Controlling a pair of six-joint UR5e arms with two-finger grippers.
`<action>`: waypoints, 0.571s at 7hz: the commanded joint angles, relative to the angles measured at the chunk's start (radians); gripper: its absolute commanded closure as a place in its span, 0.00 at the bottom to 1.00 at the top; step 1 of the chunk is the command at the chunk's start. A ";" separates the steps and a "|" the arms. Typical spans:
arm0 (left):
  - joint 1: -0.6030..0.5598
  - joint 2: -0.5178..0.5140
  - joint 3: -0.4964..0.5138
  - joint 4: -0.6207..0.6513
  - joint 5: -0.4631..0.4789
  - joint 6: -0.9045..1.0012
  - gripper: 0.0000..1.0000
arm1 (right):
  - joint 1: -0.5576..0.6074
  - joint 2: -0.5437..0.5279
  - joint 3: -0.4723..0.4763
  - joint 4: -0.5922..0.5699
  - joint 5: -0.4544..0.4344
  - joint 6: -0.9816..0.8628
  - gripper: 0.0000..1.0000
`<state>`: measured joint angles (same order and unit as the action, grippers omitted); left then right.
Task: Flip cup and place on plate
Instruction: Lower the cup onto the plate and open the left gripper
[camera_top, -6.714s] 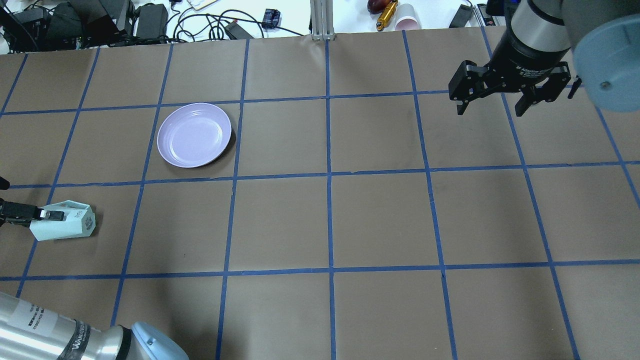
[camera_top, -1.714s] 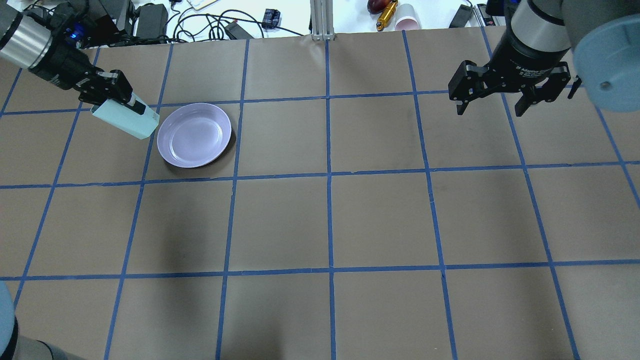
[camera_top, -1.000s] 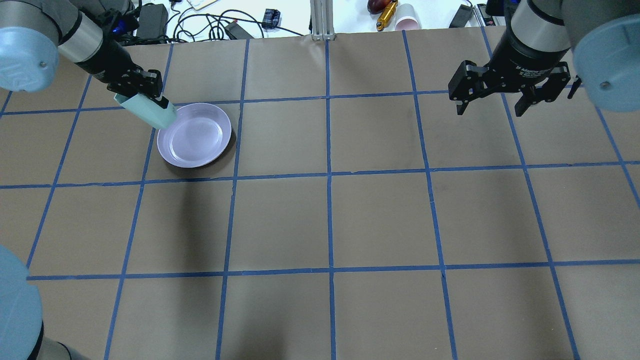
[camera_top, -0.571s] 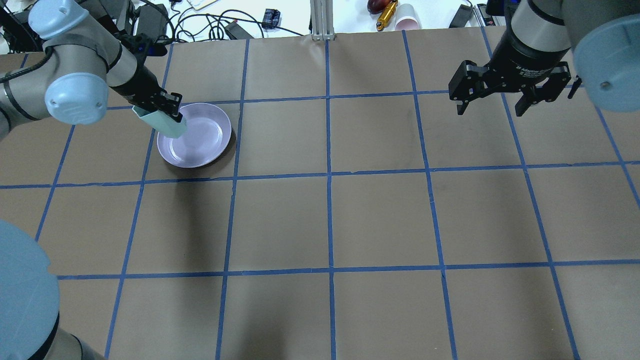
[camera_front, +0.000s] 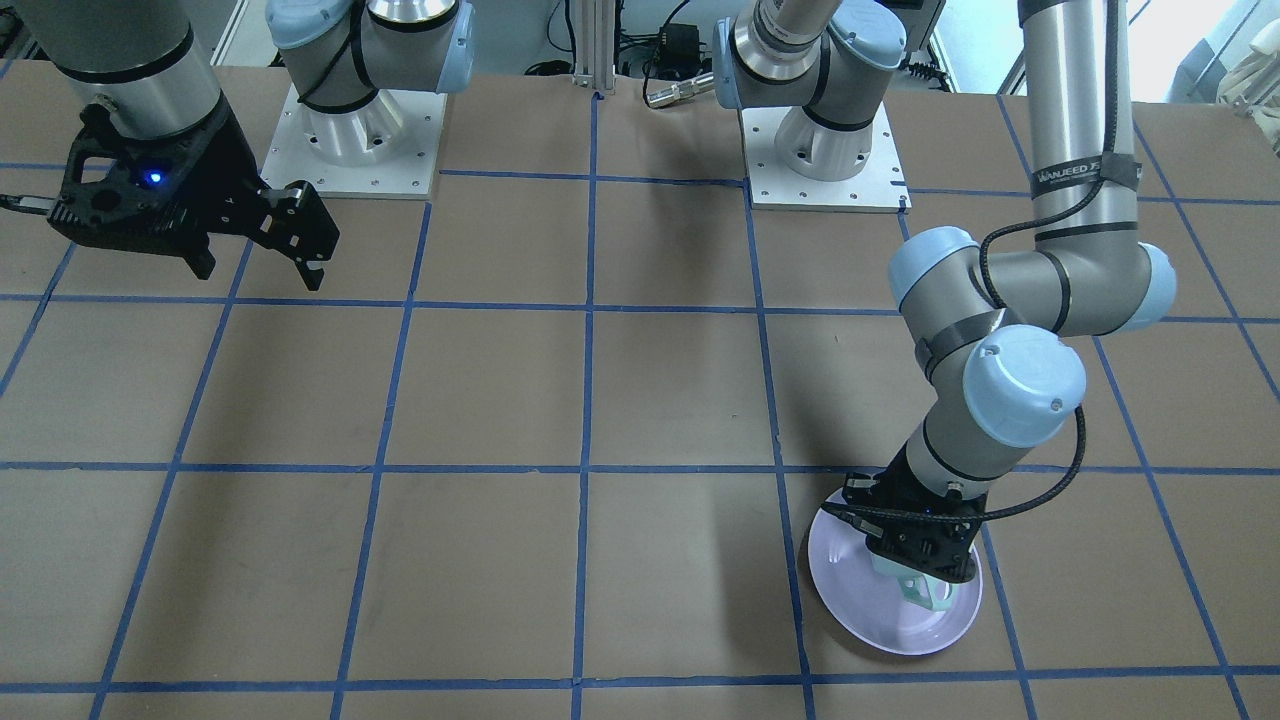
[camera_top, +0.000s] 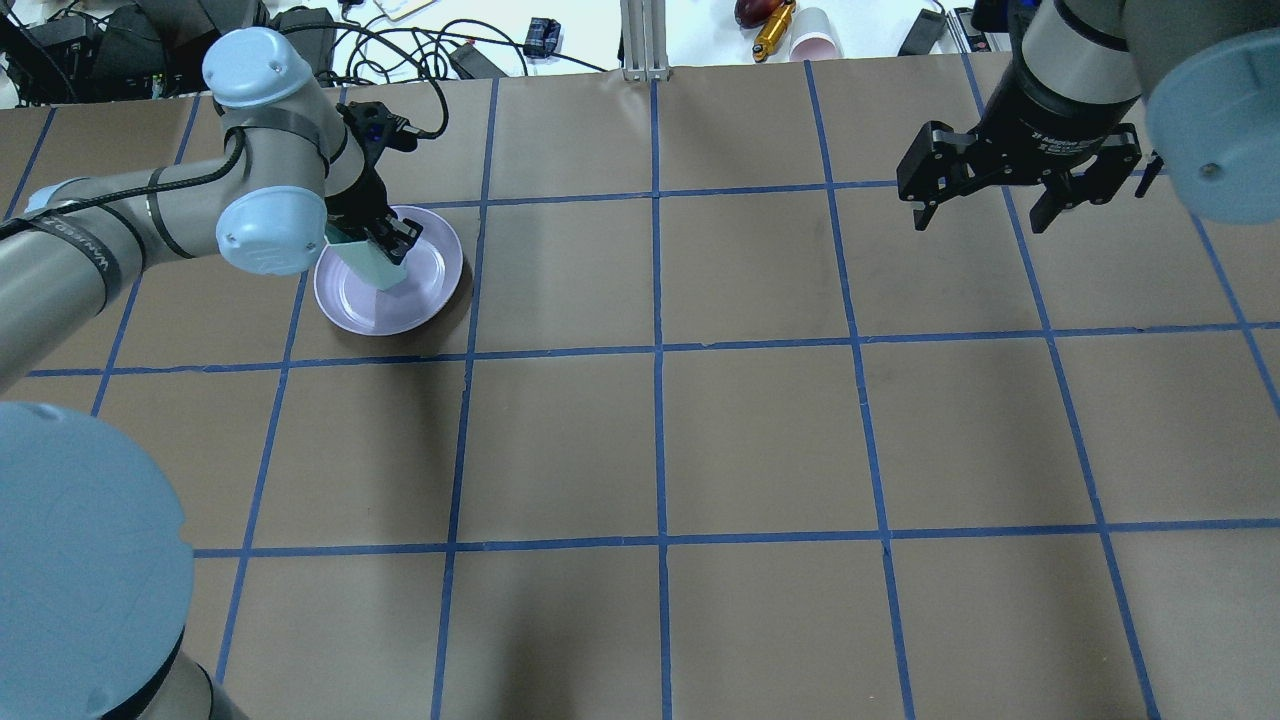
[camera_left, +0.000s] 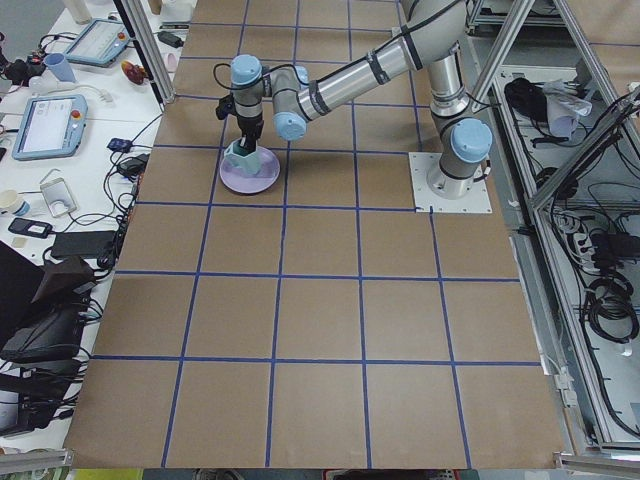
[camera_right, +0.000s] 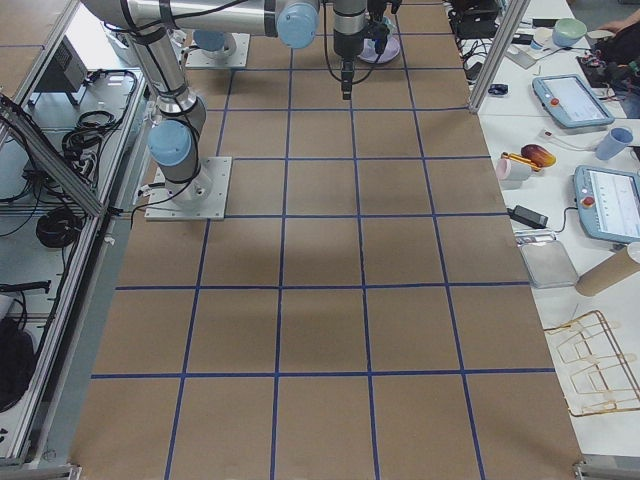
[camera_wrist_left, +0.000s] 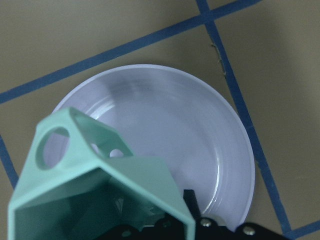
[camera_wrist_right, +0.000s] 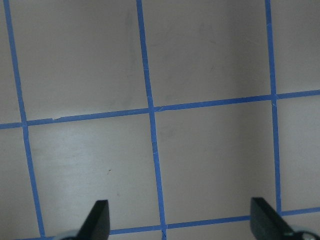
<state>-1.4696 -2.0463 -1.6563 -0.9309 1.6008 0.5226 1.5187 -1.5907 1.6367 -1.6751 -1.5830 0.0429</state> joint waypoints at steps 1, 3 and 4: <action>-0.026 -0.012 -0.005 0.007 0.036 0.008 1.00 | 0.000 0.000 0.000 0.000 0.001 0.000 0.00; -0.024 -0.008 -0.013 0.007 0.036 0.011 1.00 | 0.000 -0.002 0.000 0.000 0.001 0.000 0.00; -0.024 -0.008 -0.026 0.021 0.033 0.011 1.00 | 0.000 0.000 0.000 0.000 0.000 0.000 0.00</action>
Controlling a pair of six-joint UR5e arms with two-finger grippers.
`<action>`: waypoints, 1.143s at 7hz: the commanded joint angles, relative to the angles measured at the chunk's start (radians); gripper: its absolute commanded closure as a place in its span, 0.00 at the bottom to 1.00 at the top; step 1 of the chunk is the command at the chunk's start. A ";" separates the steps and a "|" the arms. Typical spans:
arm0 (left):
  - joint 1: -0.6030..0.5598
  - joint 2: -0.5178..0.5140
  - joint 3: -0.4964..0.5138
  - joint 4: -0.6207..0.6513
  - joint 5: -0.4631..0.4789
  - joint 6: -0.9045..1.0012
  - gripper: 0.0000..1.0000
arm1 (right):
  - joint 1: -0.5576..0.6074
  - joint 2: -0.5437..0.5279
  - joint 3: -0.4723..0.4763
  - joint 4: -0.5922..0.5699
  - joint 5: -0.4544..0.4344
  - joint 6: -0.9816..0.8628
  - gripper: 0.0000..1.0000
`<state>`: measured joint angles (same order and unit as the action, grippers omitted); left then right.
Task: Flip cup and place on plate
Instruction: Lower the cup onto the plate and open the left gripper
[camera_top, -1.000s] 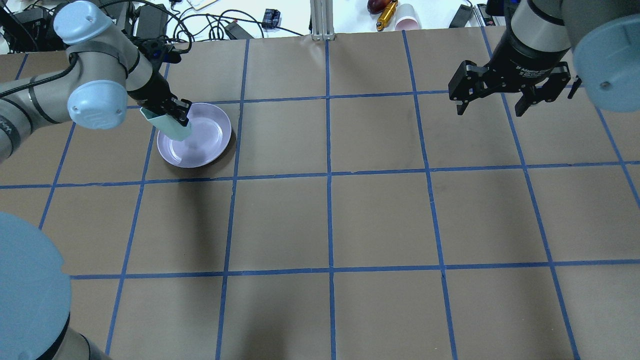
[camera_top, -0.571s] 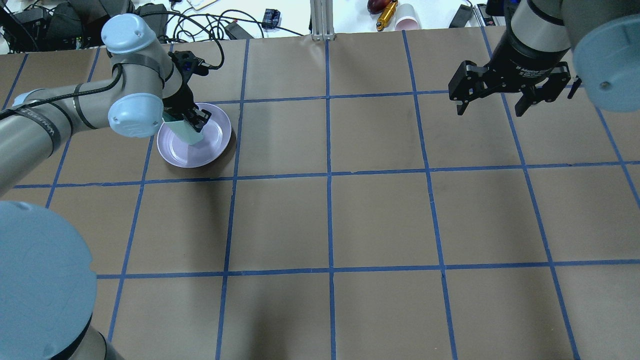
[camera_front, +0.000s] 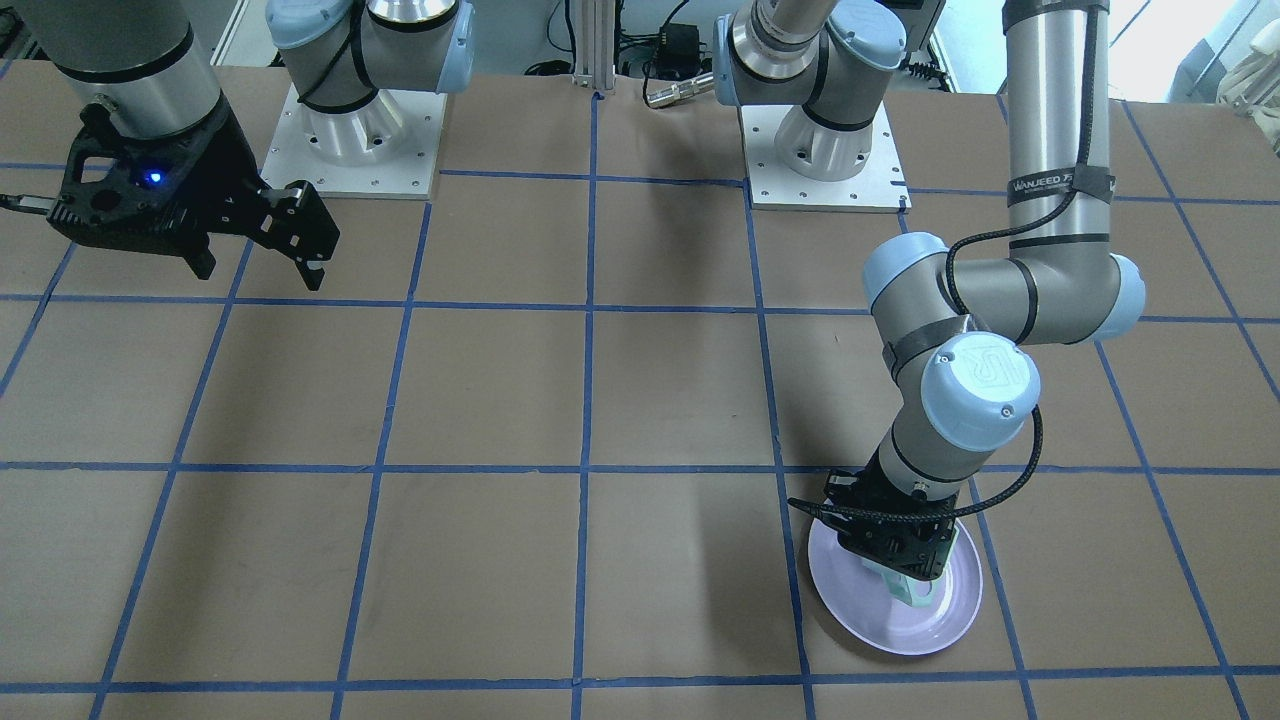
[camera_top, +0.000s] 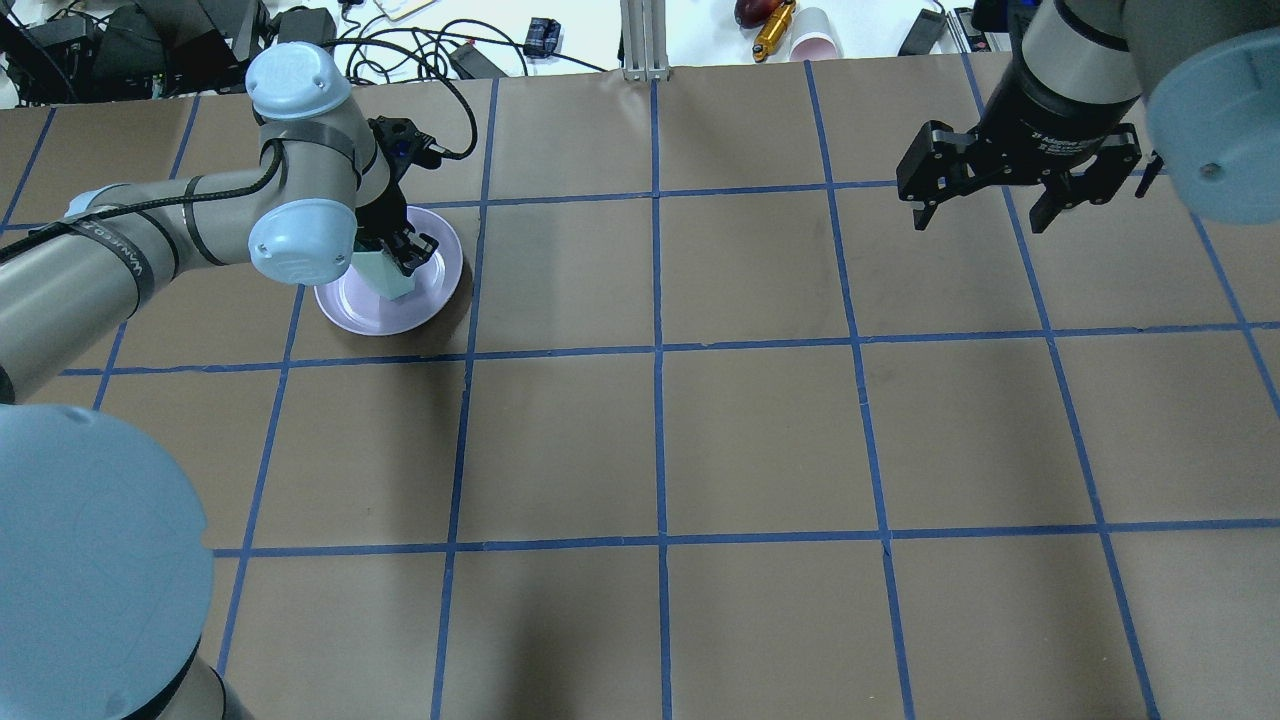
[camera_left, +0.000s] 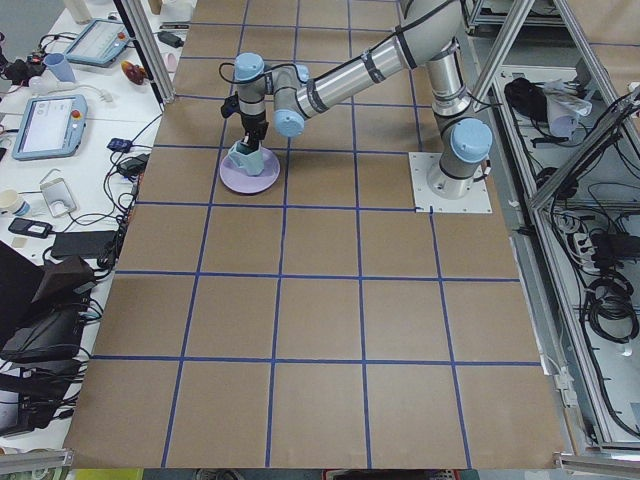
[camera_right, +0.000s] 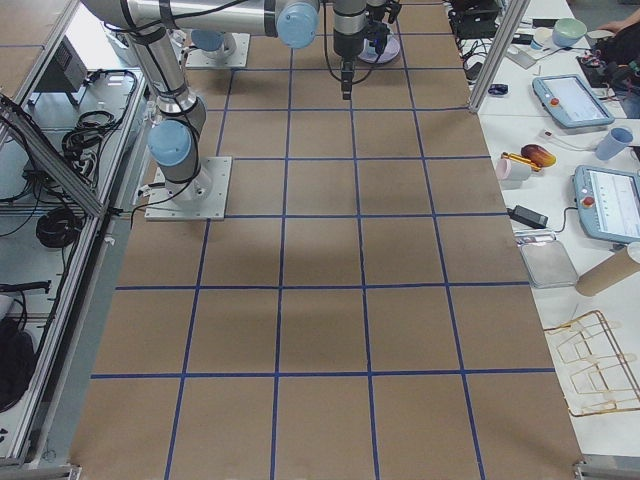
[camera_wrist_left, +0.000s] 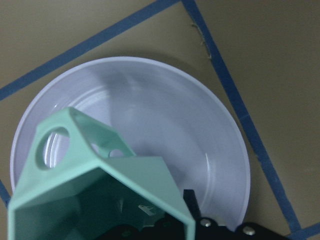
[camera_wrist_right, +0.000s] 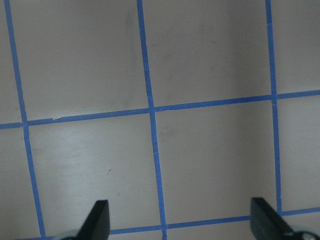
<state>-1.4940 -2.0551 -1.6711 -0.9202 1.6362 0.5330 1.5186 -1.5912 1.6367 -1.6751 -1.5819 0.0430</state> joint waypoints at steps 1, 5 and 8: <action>0.000 0.001 -0.039 0.070 -0.004 0.002 1.00 | 0.000 0.000 0.000 0.000 0.000 0.000 0.00; 0.005 0.001 -0.059 0.080 -0.003 0.001 0.39 | 0.000 -0.001 0.000 0.000 -0.001 0.000 0.00; 0.006 0.001 -0.053 0.069 0.007 0.008 0.00 | 0.000 0.000 0.000 0.000 -0.001 0.000 0.00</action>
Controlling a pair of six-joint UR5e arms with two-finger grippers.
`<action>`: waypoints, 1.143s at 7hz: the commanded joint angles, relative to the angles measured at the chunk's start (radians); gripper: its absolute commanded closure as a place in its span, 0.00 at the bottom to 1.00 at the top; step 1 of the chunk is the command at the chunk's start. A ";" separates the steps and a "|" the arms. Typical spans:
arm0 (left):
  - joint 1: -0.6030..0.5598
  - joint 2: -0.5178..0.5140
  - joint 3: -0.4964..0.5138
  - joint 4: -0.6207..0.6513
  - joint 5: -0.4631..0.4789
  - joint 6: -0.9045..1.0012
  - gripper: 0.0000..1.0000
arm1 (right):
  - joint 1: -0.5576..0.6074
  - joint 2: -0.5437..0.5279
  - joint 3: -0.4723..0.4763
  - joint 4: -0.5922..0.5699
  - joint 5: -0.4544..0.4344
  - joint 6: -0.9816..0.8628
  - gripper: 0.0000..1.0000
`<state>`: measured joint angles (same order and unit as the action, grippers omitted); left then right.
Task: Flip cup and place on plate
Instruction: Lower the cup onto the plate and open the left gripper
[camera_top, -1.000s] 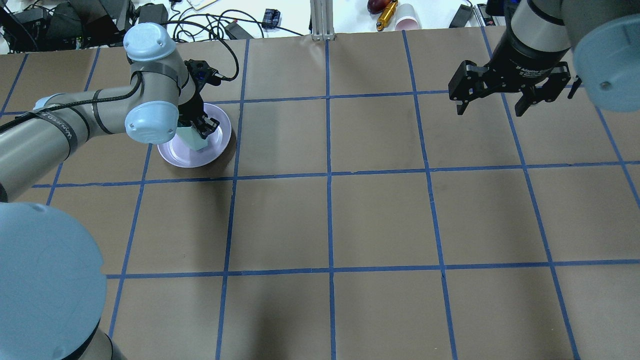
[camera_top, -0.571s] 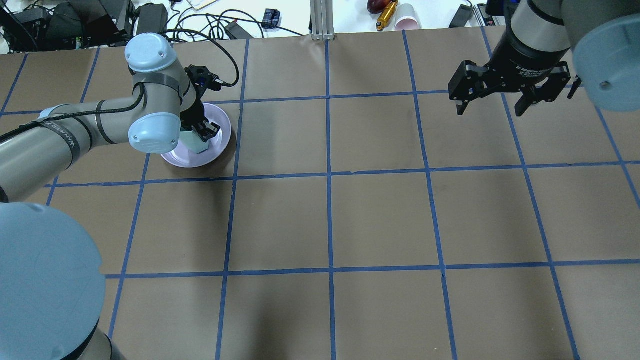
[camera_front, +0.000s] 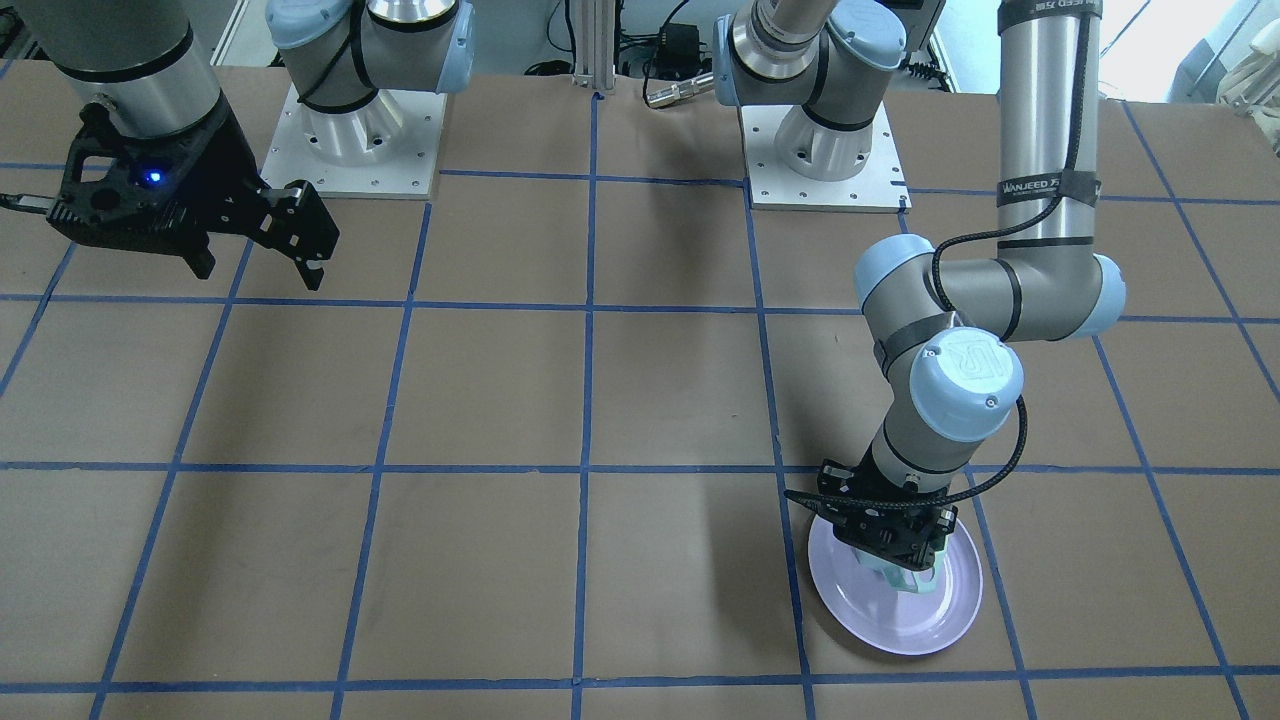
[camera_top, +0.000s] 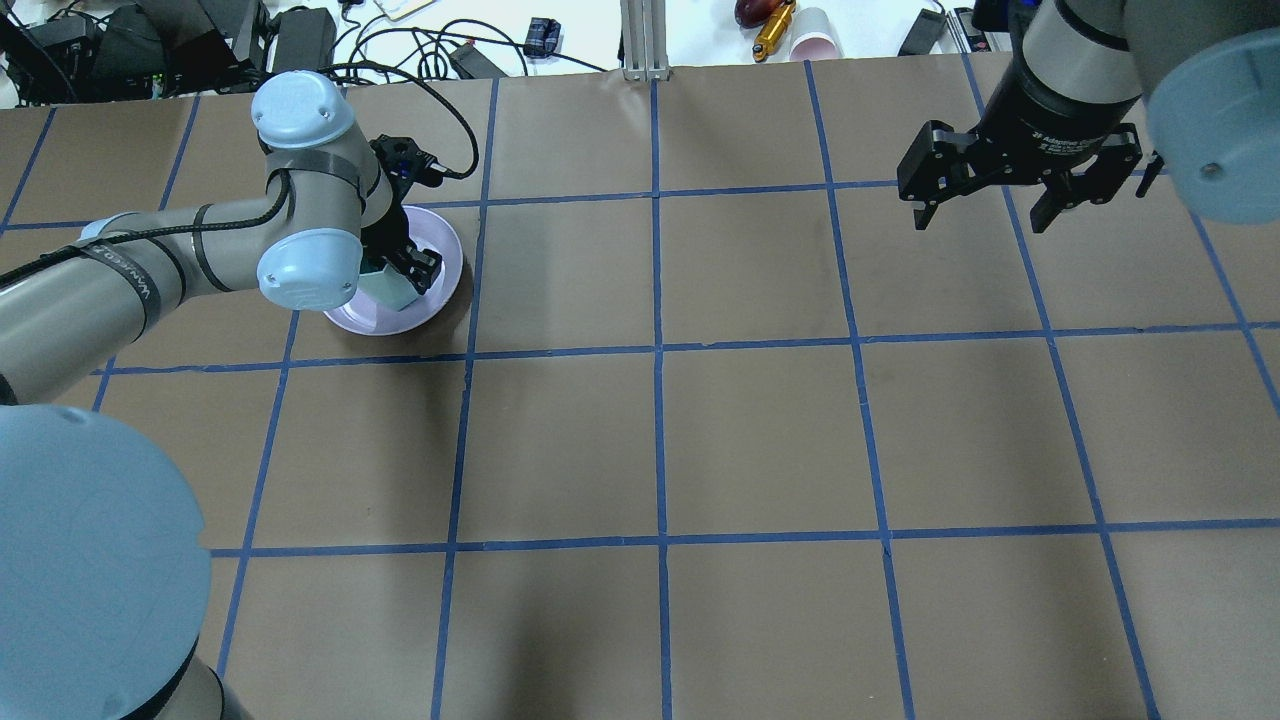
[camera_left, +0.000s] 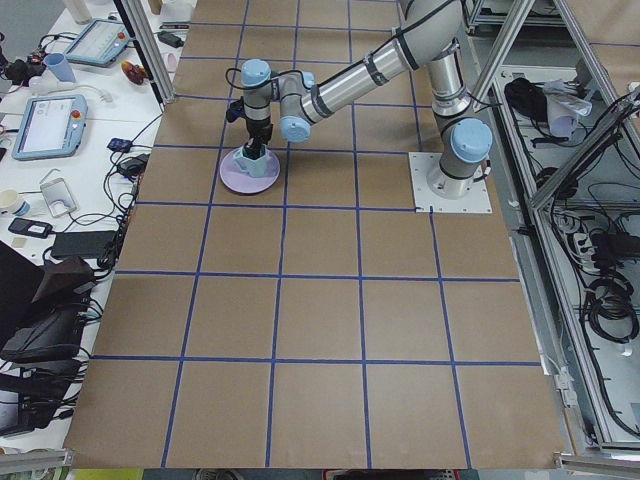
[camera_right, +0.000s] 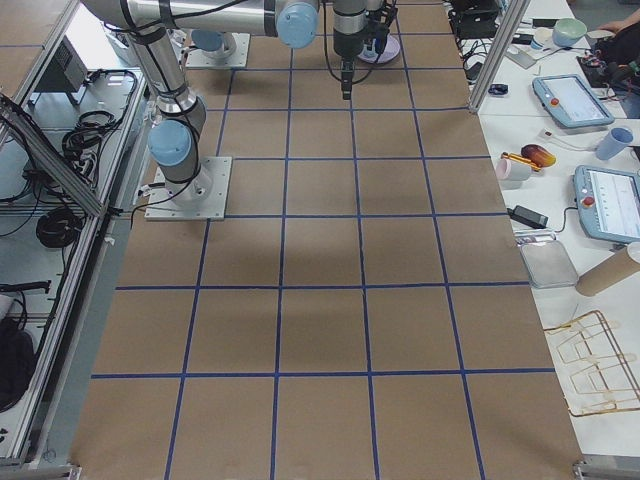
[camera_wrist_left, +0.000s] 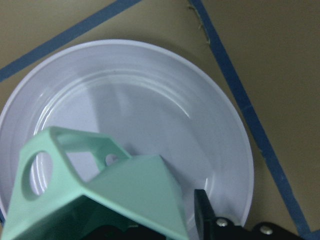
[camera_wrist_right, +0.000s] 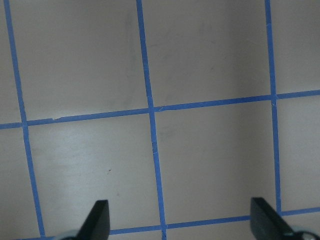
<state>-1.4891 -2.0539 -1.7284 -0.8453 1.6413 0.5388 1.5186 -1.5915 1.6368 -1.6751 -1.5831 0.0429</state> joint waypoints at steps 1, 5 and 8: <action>0.003 0.018 0.012 -0.029 -0.001 -0.006 0.00 | 0.000 0.001 0.000 0.000 0.002 0.000 0.00; -0.026 0.161 0.172 -0.352 -0.012 -0.123 0.00 | 0.000 0.001 0.000 0.000 0.000 0.000 0.00; -0.071 0.288 0.225 -0.537 -0.071 -0.253 0.00 | 0.000 0.001 0.000 0.000 0.002 0.000 0.00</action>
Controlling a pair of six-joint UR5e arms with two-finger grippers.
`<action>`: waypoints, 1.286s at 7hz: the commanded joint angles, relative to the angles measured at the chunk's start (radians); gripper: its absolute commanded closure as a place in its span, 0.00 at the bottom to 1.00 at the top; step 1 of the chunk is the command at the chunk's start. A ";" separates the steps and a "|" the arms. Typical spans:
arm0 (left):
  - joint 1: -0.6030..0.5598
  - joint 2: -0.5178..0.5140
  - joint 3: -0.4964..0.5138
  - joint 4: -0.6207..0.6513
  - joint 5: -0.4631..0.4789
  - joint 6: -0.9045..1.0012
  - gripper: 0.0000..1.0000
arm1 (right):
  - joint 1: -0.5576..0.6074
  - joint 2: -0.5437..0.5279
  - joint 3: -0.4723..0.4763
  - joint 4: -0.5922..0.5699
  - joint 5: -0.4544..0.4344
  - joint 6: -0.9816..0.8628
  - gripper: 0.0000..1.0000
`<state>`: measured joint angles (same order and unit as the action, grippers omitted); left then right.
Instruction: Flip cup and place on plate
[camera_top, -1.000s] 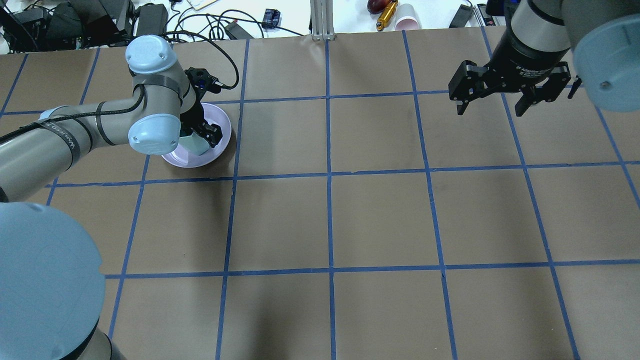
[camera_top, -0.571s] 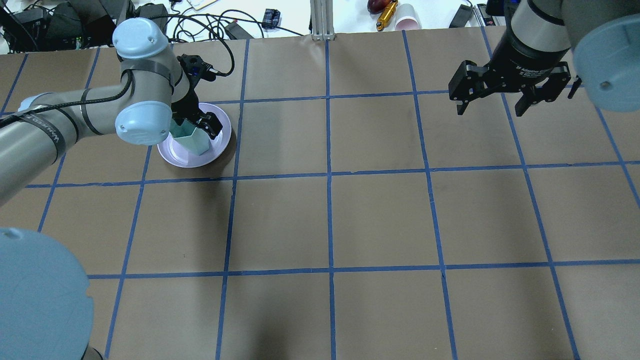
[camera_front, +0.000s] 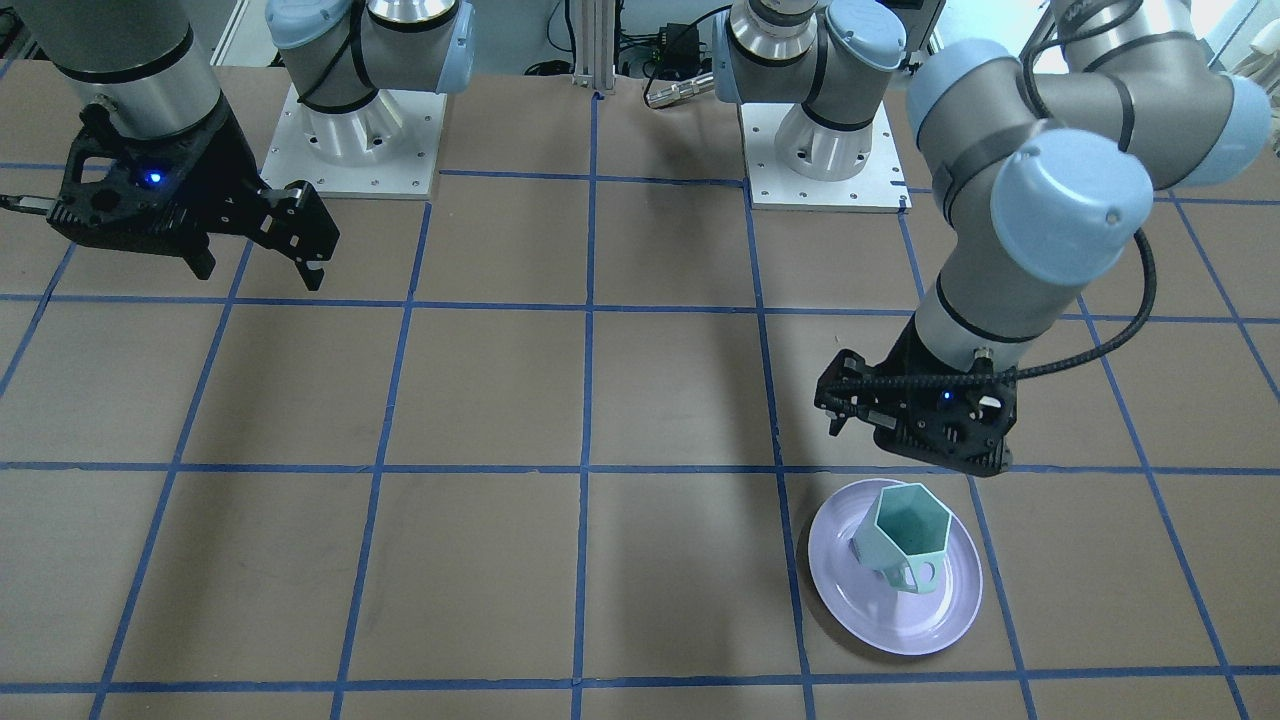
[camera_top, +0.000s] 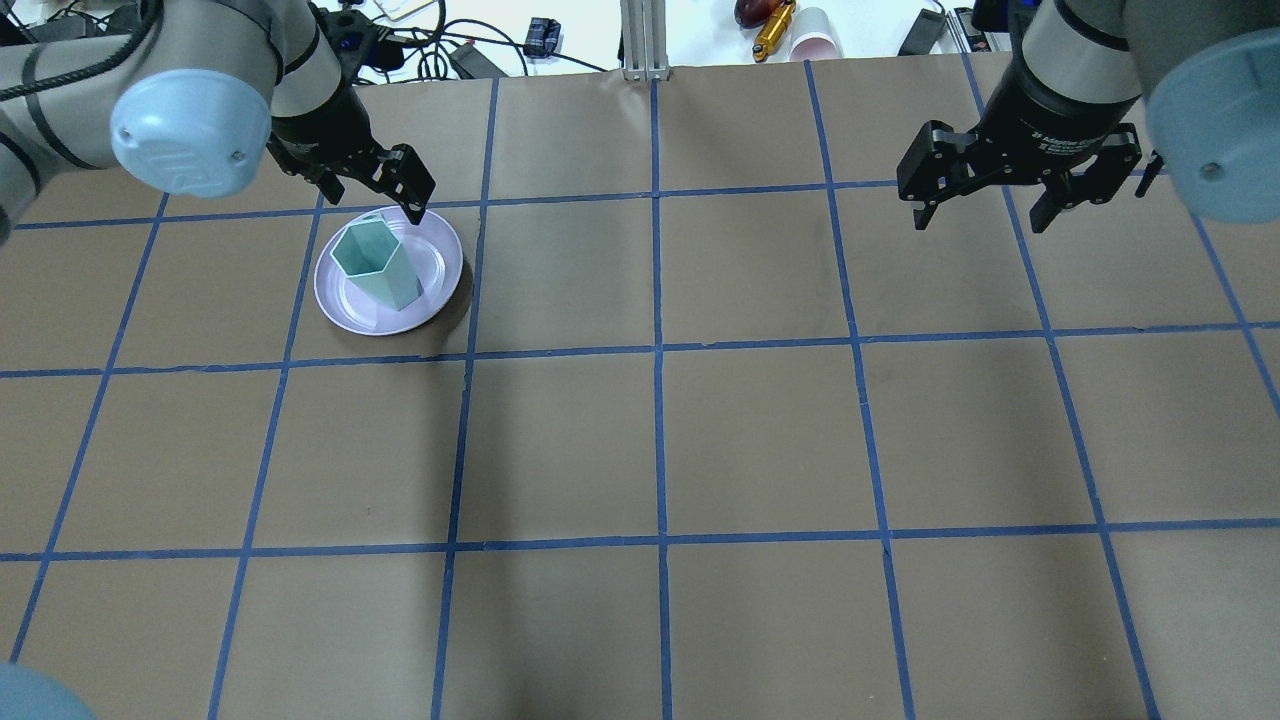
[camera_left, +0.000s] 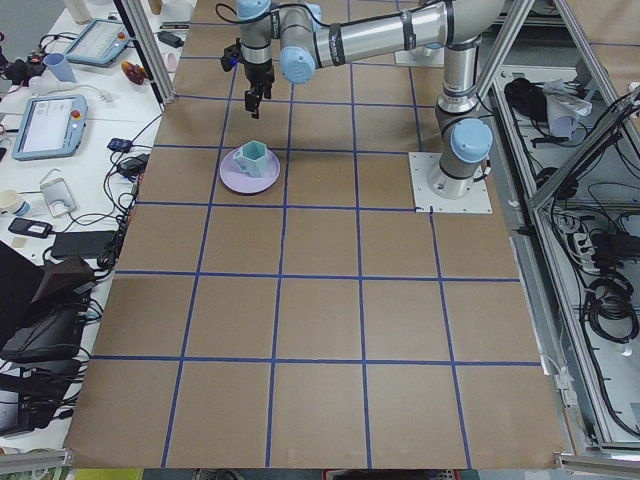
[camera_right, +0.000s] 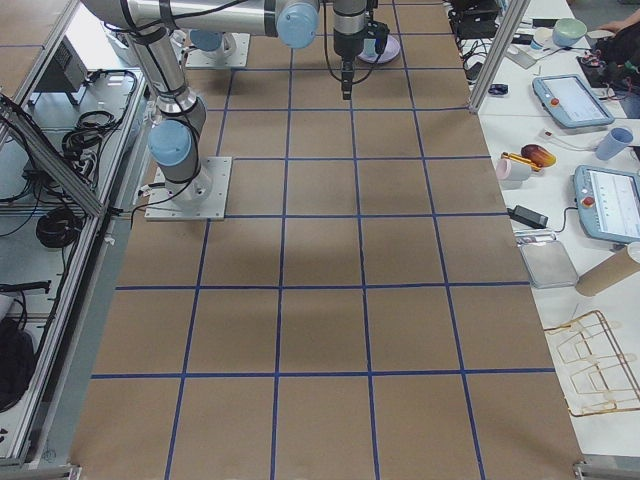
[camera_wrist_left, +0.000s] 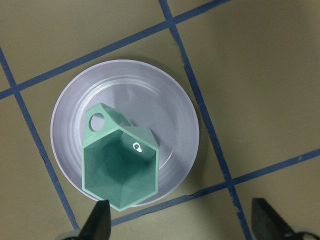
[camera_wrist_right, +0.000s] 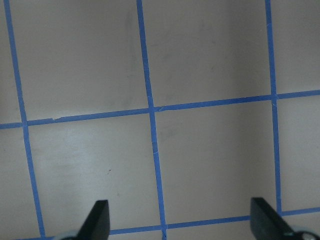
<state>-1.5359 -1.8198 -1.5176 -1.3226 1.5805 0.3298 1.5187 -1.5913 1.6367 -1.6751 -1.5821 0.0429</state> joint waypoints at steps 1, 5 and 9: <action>-0.041 0.113 0.014 -0.114 -0.025 -0.075 0.00 | 0.000 -0.001 0.000 0.000 -0.001 0.000 0.00; -0.062 0.217 0.014 -0.300 -0.057 -0.201 0.00 | 0.000 -0.001 0.000 0.000 -0.001 0.000 0.00; -0.066 0.241 0.028 -0.300 -0.033 -0.282 0.00 | 0.000 0.001 0.000 0.000 0.001 0.000 0.00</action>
<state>-1.6016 -1.5820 -1.4907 -1.6240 1.5448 0.0726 1.5187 -1.5908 1.6367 -1.6751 -1.5820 0.0430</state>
